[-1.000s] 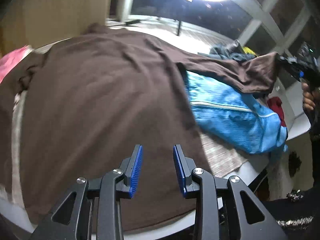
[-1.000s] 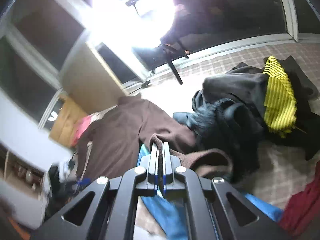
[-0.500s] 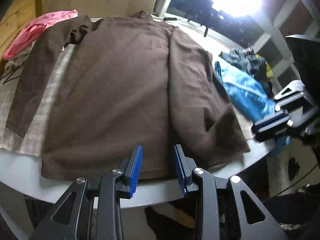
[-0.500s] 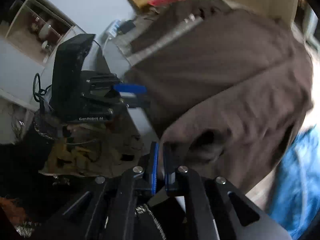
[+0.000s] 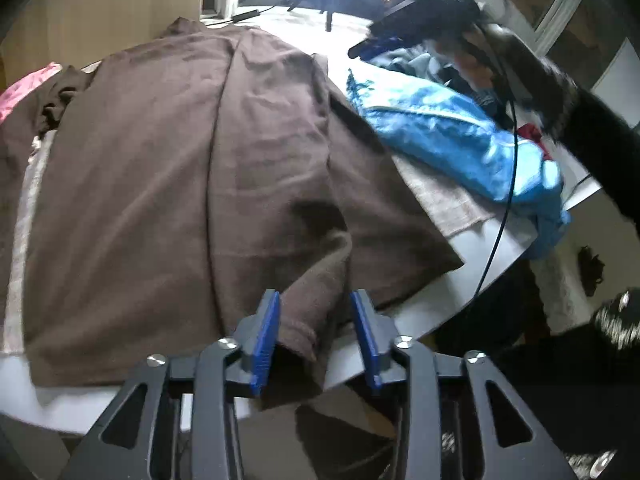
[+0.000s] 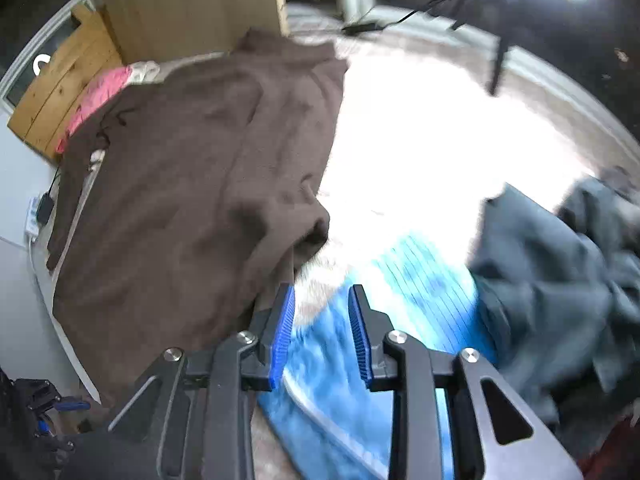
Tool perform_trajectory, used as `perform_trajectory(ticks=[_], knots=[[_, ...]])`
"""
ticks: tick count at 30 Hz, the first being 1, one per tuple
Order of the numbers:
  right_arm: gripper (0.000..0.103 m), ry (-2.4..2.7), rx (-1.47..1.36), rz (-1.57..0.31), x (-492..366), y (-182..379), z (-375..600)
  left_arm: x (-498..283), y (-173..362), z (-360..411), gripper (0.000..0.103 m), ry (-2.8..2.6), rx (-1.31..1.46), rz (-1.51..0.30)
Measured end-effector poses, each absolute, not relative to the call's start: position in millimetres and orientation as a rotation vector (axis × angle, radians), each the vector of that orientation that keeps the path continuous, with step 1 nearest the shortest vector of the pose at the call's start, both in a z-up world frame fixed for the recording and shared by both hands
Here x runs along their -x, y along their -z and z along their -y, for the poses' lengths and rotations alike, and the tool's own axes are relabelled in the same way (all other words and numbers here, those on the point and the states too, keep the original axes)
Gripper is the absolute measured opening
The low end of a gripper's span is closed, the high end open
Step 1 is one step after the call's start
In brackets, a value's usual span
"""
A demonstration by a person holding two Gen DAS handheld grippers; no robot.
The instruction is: Fold clothes
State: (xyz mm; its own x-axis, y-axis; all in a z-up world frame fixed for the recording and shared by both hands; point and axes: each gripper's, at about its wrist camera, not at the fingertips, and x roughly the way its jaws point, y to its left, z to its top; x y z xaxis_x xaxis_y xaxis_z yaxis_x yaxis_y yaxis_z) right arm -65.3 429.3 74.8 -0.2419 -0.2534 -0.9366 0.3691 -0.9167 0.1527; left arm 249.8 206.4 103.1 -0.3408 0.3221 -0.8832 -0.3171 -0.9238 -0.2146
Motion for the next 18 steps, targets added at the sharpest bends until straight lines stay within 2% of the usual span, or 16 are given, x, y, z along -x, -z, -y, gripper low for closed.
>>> perform_trajectory(ticks=[2, 5, 6, 8, 10, 18], knots=[[0.044, 2.156, -1.629, -0.154, 81, -62, -424, -251, -101, -208, 0.045, -2.335, 1.550, -0.076], [0.045, 2.094, -1.707, -0.029, 102, -50, -434, -245, -93, -214, 0.045, -2.357, 1.608, -0.101], [0.045, 2.046, -1.724, 0.081, 105, -50, -440, -244, -91, -216, 0.045, -2.355, 1.611, -0.105], [0.045, 1.991, -1.716, 0.210, 104, -56, -448, -243, -88, -223, 0.039, -2.346, 1.613, -0.100], [0.045, 1.967, -1.724, 0.210, 101, -59, -444, -244, -89, -228, 0.015, -2.334, 1.601, -0.081], [0.045, 1.904, -1.820, 0.178, 117, -28, -413, -249, -92, -233, 0.002, -2.336, 1.620, -0.034]])
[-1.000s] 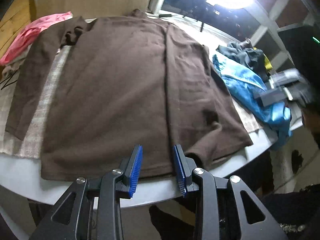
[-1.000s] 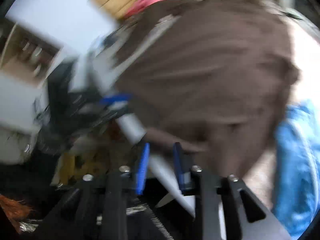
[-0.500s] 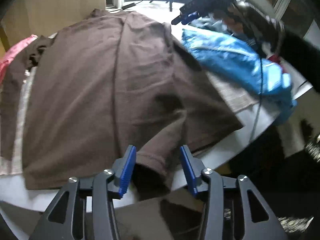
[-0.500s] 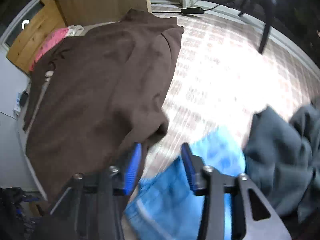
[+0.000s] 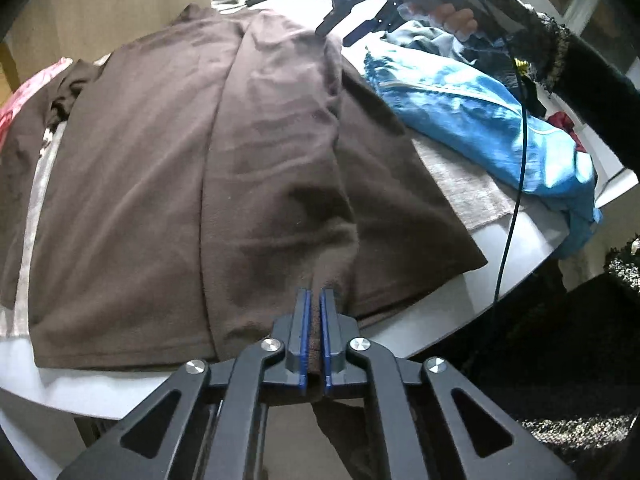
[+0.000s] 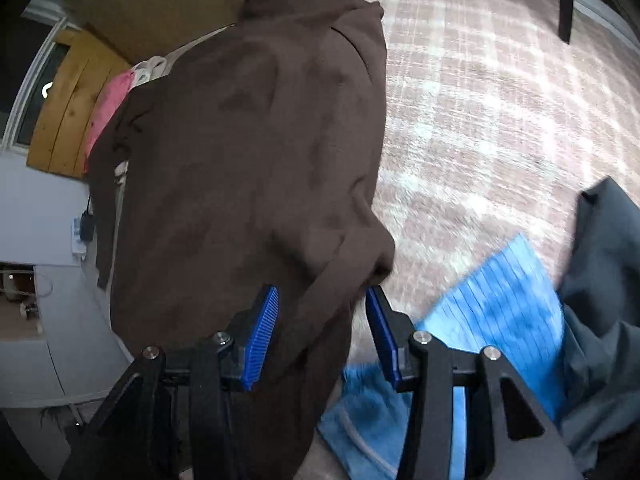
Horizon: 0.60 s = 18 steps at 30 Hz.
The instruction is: Fold clothes
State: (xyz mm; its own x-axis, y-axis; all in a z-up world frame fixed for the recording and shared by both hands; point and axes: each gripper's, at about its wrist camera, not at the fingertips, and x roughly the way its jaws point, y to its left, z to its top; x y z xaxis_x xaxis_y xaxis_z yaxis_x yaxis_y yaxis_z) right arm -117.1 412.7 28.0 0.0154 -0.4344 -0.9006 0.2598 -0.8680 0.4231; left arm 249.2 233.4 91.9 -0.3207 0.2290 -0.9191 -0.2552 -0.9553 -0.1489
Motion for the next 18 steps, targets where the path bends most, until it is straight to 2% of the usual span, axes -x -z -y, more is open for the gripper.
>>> perform_trajectory(ticks=[1, 2, 3, 7, 11, 13, 15, 18], knots=[[0.041, 1.905, -1.813, 0.194, 120, -24, -412, -250, -93, -233, 0.002, -2.340, 1.614, -0.026], [0.018, 1.920, -1.805, 0.197, 121, -21, -412, -250, -95, -233, 0.002, -2.345, 1.609, -0.018], [0.007, 1.924, -1.802, 0.205, 123, -19, -413, -251, -97, -233, 0.002, -2.350, 1.603, -0.011], [0.006, 1.871, -1.719, 0.412, 129, -26, -438, -252, -120, -232, 0.002, -2.390, 1.521, 0.056], [0.006, 1.796, -1.666, 0.791, 146, -19, -484, -251, -143, -254, 0.002, -2.380, 1.400, 0.102], [0.006, 1.767, -1.683, 0.934, 154, -5, -503, -251, -129, -277, 0.005, -2.324, 1.392, 0.040], [0.008, 1.784, -1.748, 0.841, 160, 5, -503, -247, -105, -301, 0.007, -2.230, 1.475, -0.042], [0.011, 1.818, -1.814, 0.590, 157, 2, -487, -251, -96, -295, 0.008, -2.164, 1.576, 0.028]])
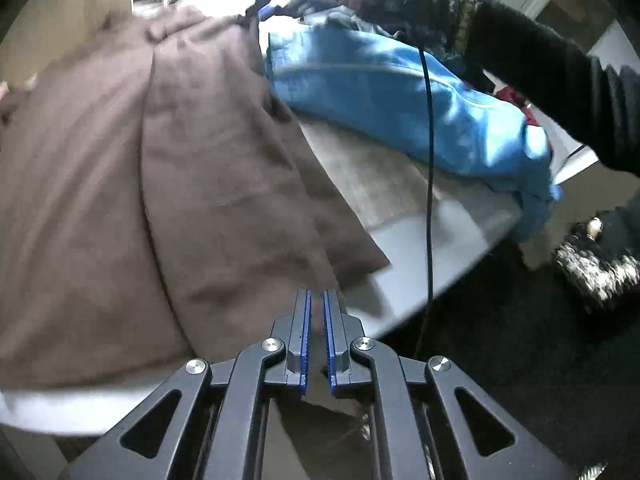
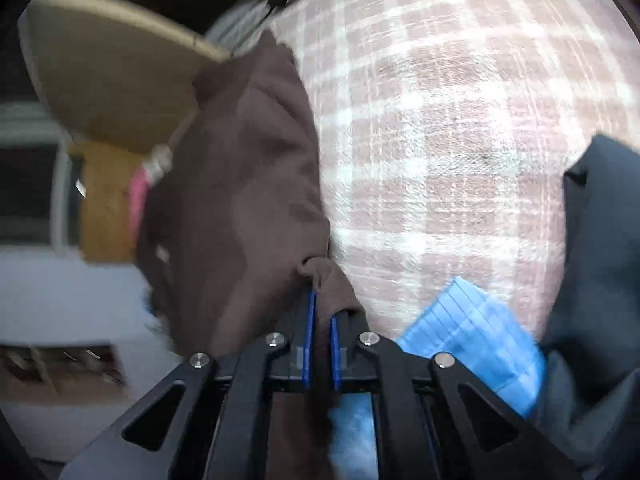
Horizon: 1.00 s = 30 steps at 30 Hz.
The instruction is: Fold clothes
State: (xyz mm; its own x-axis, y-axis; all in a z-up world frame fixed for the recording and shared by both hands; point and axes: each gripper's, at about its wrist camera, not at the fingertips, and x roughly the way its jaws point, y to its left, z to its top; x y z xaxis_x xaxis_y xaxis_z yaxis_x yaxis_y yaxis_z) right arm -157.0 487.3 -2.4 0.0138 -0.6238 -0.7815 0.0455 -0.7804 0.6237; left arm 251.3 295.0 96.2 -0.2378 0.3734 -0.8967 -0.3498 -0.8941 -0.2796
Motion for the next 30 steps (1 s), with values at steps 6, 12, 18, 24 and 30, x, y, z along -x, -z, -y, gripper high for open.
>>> perform_trajectory(ticks=[6, 12, 18, 24, 30], knots=[[0.016, 2.048, -1.714, 0.005, 135, -74, -466, -247, -110, -225, 0.035, -2.373, 1.608, 0.306], [0.050, 2.039, -1.622, -0.029, 187, -86, -387, -217, -72, -227, 0.034, -2.387, 1.727, 0.284], [0.050, 2.037, -1.842, -0.178, 242, -41, -353, -217, -57, -240, 0.034, -2.349, 1.734, 0.337], [0.003, 2.044, -1.893, -0.217, 245, -21, -351, -218, -53, -238, 0.002, -2.338, 1.694, 0.410], [0.002, 2.093, -1.796, 0.018, 253, -46, -383, -230, -77, -229, 0.002, -2.389, 1.616, 0.455]])
